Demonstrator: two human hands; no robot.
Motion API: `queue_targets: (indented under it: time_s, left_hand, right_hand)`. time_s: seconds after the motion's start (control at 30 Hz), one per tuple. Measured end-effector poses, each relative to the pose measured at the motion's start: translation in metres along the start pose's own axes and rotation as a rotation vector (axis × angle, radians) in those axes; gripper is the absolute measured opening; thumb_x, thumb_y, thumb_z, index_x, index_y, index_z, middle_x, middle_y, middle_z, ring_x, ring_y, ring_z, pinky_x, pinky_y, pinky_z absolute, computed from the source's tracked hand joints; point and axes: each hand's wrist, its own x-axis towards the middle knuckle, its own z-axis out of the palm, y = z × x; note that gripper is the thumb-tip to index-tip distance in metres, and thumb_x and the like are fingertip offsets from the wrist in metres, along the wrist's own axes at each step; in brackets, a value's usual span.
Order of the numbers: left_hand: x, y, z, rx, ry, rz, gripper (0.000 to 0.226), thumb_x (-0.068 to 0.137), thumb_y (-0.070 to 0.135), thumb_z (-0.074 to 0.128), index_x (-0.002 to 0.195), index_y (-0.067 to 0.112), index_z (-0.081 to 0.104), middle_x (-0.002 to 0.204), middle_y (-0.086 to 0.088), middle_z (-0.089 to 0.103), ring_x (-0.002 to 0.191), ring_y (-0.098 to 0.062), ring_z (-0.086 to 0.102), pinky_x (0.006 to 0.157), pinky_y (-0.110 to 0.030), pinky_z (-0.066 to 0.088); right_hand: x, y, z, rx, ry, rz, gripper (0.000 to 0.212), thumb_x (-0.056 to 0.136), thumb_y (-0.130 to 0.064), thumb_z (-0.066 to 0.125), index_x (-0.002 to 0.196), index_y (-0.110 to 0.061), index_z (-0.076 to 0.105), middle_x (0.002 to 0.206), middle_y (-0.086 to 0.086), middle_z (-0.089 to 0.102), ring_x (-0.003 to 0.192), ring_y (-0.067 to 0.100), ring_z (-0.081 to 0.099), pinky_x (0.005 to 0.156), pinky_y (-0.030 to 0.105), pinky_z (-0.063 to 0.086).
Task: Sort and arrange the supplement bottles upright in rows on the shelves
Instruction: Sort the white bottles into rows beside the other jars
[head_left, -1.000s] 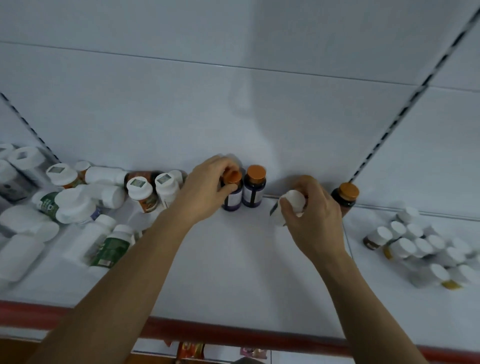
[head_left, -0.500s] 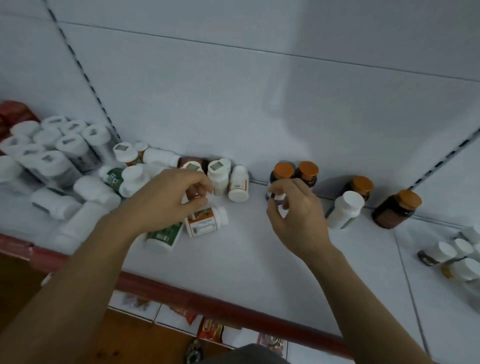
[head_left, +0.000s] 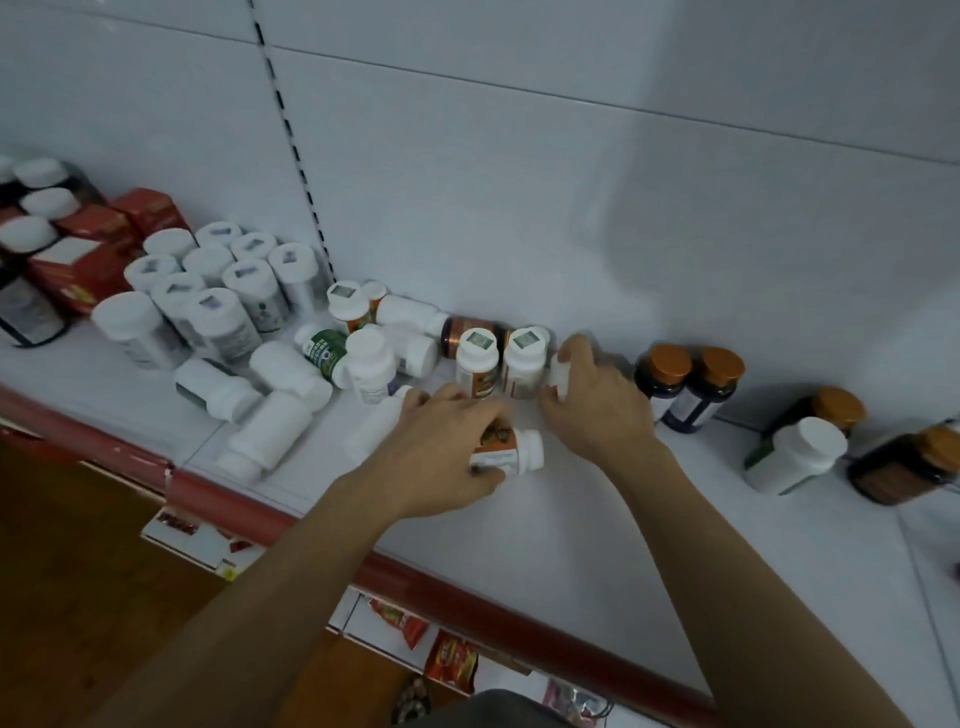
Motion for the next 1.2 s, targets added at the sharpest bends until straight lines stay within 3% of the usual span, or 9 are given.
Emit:
queue_targets:
  time_s: [0.17,0.23,0.33,0.5,0.57,0.63,0.8,1.03,1.2]
  left_hand:
    - [-0.002,-0.012,-0.013,-0.442,0.05,-0.038,0.05,0.076,0.031,0.077,0.116,0.041,0.049,0.102,0.018,0.061,0.085,-0.006,0.062,0.075,-0.035,0.054]
    - [0.003,-0.008,-0.017,-0.519,0.096,-0.021,0.056,0.08,0.026,0.079,0.124,0.042,0.048,0.105,0.017,0.06,0.082,-0.007,0.062,0.068,-0.025,0.052]
    - [0.021,0.015,-0.018,-0.628,0.141,0.008,0.06,0.084,0.024,0.078,0.133,0.039,0.049,0.112,0.015,0.06,0.094,-0.006,0.062,0.075,-0.017,0.051]
    - [0.054,0.088,0.012,-0.735,0.025,0.171,0.046,0.081,0.026,0.073,0.124,0.033,0.057,0.11,0.018,0.064,0.103,-0.01,0.061,0.08,-0.021,0.051]
    - [0.065,0.121,0.034,-0.719,-0.007,0.191,0.046,0.082,0.025,0.077,0.124,0.03,0.058,0.112,0.02,0.064,0.104,-0.004,0.059,0.077,-0.011,0.045]
    - [0.075,0.15,0.058,-0.691,0.014,0.17,0.047,0.081,0.029,0.08,0.123,0.029,0.058,0.113,0.02,0.063,0.1,0.002,0.057,0.077,-0.007,0.041]
    - [0.092,0.189,0.094,-0.7,0.164,0.053,0.049,0.08,0.031,0.083,0.121,0.027,0.057,0.114,0.009,0.064,0.088,-0.011,0.063,0.081,-0.034,0.057]
    - [0.083,0.192,0.099,-0.79,0.061,-0.085,0.066,0.085,0.028,0.081,0.142,0.03,0.048,0.127,0.01,0.058,0.086,-0.003,0.068,0.083,-0.024,0.059]
    - [0.052,0.149,0.061,-0.222,0.124,-0.045,0.031,0.093,0.033,0.065,0.124,0.028,0.061,0.123,0.012,0.054,0.09,-0.008,0.061,0.08,-0.034,0.055]
  right_hand:
    - [-0.039,0.008,-0.022,0.212,0.226,-0.058,0.043,0.087,-0.032,0.067,0.109,-0.022,0.031,0.082,0.002,0.058,0.064,0.025,0.059,0.05,0.031,0.041]
    - [-0.061,0.021,-0.03,0.322,0.292,-0.04,0.049,0.086,-0.031,0.072,0.115,-0.023,0.033,0.085,-0.003,0.059,0.063,0.017,0.06,0.048,0.028,0.042]
    - [-0.092,0.053,-0.04,0.52,0.406,0.078,0.061,0.085,-0.028,0.074,0.131,-0.025,0.034,0.098,-0.007,0.062,0.07,0.01,0.065,0.056,0.028,0.055]
    - [-0.132,0.109,-0.049,0.52,0.685,0.178,0.068,0.081,-0.014,0.079,0.135,-0.021,0.038,0.113,-0.003,0.063,0.08,0.008,0.066,0.064,0.015,0.053]
    - [-0.145,0.128,-0.052,0.453,0.75,0.2,0.07,0.078,-0.011,0.081,0.133,-0.019,0.04,0.114,-0.001,0.062,0.081,0.014,0.065,0.066,0.012,0.049]
    - [-0.152,0.148,-0.055,0.413,0.768,0.24,0.068,0.076,-0.012,0.082,0.128,-0.023,0.041,0.111,-0.004,0.059,0.086,0.018,0.061,0.071,0.022,0.049]
    - [-0.147,0.19,-0.062,0.416,0.662,0.392,0.06,0.08,-0.024,0.082,0.124,-0.031,0.042,0.112,-0.005,0.059,0.101,0.022,0.058,0.079,0.044,0.053]
    - [-0.146,0.199,-0.077,0.503,0.703,0.222,0.045,0.085,-0.012,0.075,0.122,-0.02,0.052,0.113,-0.004,0.058,0.106,0.015,0.058,0.087,0.041,0.058]
    - [-0.129,0.177,-0.096,0.216,0.666,0.03,0.034,0.079,-0.011,0.066,0.112,-0.012,0.057,0.105,0.0,0.052,0.098,0.024,0.047,0.082,0.026,0.031]
